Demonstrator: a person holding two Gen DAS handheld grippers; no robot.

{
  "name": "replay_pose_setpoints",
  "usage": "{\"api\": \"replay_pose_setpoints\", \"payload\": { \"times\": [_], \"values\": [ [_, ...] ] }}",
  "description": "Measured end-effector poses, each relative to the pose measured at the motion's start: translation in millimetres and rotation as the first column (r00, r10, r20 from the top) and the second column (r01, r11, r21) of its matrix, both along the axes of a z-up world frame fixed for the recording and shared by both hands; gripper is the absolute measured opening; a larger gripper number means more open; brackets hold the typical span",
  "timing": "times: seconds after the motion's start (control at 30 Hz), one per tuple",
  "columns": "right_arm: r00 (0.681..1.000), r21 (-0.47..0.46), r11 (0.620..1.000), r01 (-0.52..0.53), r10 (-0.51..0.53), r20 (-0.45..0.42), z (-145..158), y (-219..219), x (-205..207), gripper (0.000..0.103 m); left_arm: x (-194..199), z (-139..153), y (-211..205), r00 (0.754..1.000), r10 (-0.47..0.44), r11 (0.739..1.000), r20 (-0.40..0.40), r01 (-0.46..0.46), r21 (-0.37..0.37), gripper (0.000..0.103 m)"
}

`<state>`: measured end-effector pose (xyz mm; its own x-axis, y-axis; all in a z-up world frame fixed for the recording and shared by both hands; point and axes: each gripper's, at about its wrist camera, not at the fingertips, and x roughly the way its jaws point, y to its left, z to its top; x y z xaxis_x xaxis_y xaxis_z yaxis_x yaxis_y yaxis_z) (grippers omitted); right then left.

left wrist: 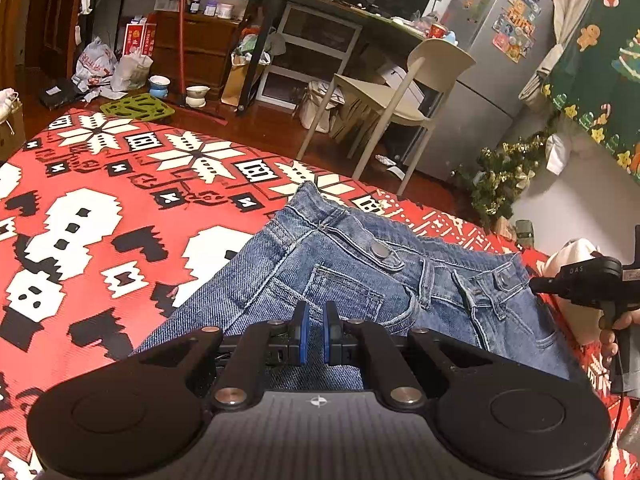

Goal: Fold clothes

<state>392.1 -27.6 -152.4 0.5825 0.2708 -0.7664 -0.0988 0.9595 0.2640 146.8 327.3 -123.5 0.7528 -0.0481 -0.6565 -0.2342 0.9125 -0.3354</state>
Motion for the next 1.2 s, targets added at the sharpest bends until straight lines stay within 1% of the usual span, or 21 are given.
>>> {"api": "replay_pose_setpoints", "payload": {
  "times": [0.07,0.13,0.23,0.33,0.43,0.57,0.6,0.63,0.7,0.83,1.0,1.07,1.13,1.2],
  "values": [
    [0.999,0.029,1.000,-0.010,0.009,0.033,5,2,-2,0.000,0,0,1,1.000,0.001,1.000,0.000,-0.001,-0.001,0.005],
    [0.998,0.043,0.998,-0.050,0.048,0.050,7,10,0,0.001,-1,-1,2,1.000,0.004,1.000,0.001,-0.004,-0.007,0.005],
    [0.993,-0.029,0.993,-0.111,0.112,0.030,1,35,5,0.001,-2,-1,7,1.000,0.018,1.000,-0.004,-0.018,-0.014,0.005],
    [0.997,-0.037,0.996,-0.077,0.078,0.018,-6,41,20,0.000,-3,-1,11,1.000,0.031,0.999,-0.002,-0.031,-0.016,0.005],
    [1.000,0.007,1.000,-0.022,0.022,0.003,-9,38,33,0.000,-3,-2,16,0.999,0.042,0.999,-0.004,-0.042,-0.024,0.005],
    [1.000,0.014,1.000,0.012,-0.013,0.005,-11,38,41,0.000,-2,-6,22,0.998,0.056,0.997,-0.014,-0.056,-0.049,0.005],
    [1.000,0.006,1.000,0.021,-0.021,0.011,-8,38,41,0.002,-2,-6,22,0.998,0.054,0.997,-0.013,-0.055,-0.051,0.005],
    [0.999,-0.001,1.000,0.029,-0.029,0.016,-6,38,41,0.009,-3,-7,22,0.999,0.051,0.997,-0.012,-0.051,-0.053,0.005],
    [0.999,-0.009,1.000,0.029,-0.028,0.033,2,37,36,0.010,-3,-6,21,0.999,0.043,0.998,-0.011,-0.044,-0.055,0.005],
    [0.998,-0.012,0.999,-0.042,0.042,0.054,28,29,-4,0.010,-1,-3,14,1.000,0.017,0.999,-0.006,-0.018,-0.052,0.005],
    [0.988,-0.024,0.989,-0.145,0.146,0.044,48,25,-89,0.010,-4,5,-6,0.998,-0.065,0.998,0.000,0.065,-0.015,0.005],
    [0.984,-0.026,0.985,-0.173,0.174,0.041,54,24,-127,0.010,-8,8,-13,0.995,-0.097,0.995,-0.007,0.097,0.002,0.005],
    [0.980,-0.025,0.981,-0.192,0.193,0.044,54,22,-163,0.016,-17,10,-19,0.992,-0.125,0.992,-0.022,0.125,-0.003,0.005],
    [0.979,-0.046,0.979,-0.200,0.201,0.039,49,21,-198,0.018,-27,11,-26,0.988,-0.153,0.988,-0.038,0.152,-0.016,0.005]
  ]
}}
